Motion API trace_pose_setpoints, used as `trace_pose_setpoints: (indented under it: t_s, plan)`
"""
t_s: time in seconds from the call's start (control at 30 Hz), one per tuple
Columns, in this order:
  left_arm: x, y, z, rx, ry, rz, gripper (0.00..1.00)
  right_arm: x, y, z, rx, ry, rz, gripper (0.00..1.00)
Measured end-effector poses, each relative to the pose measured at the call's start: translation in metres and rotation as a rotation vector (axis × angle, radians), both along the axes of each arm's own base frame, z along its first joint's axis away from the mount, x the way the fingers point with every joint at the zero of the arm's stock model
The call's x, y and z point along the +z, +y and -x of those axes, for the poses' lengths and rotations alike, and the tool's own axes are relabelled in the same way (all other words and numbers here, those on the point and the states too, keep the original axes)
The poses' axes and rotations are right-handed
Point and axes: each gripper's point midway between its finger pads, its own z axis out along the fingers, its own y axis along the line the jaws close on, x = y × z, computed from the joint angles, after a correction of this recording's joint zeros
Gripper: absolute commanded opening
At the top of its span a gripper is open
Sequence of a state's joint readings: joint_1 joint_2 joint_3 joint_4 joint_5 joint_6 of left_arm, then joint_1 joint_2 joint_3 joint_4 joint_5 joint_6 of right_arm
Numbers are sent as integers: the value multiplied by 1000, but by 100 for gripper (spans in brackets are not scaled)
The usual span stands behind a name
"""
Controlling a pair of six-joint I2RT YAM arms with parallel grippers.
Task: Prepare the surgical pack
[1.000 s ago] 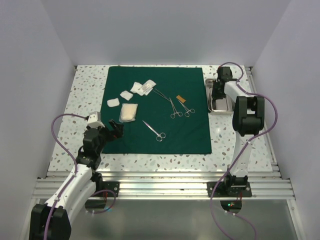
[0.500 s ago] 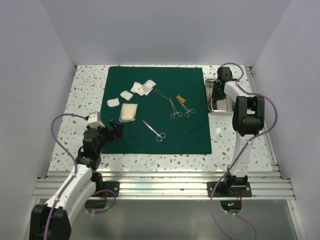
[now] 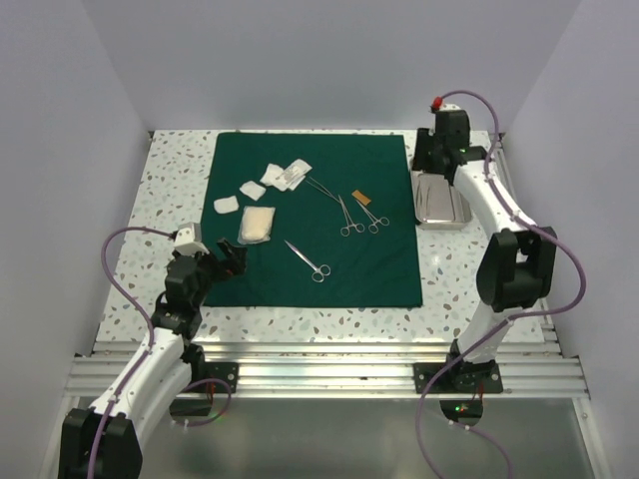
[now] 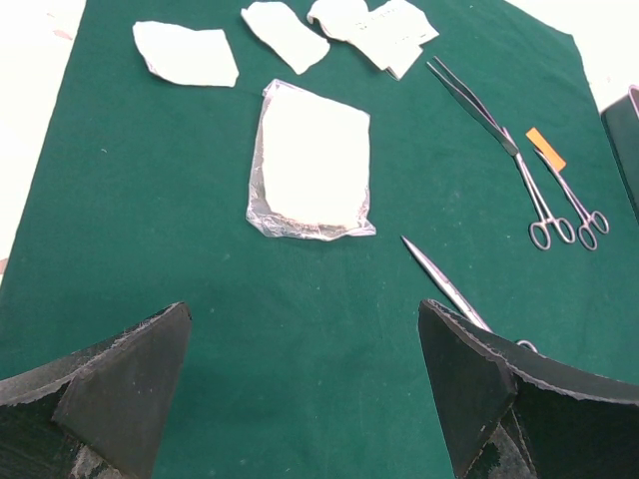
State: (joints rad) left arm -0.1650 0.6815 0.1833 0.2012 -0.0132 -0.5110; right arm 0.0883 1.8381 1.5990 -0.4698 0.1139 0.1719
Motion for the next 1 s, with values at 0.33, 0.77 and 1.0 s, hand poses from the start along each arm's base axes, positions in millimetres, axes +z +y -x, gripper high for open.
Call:
trace_pose_setpoints:
  t_s: [0.33, 0.77, 1.0]
  plan:
    - [0, 0, 0, -2, -1, -6, 100, -13, 150, 66, 358, 8, -24, 67]
    - [1, 0, 0, -3, -5, -5, 100, -72, 278, 148, 699, 86, -27, 72]
    - [3, 0, 0, -2, -11, -4, 100, -105, 300, 162, 768, 139, -2, 63]
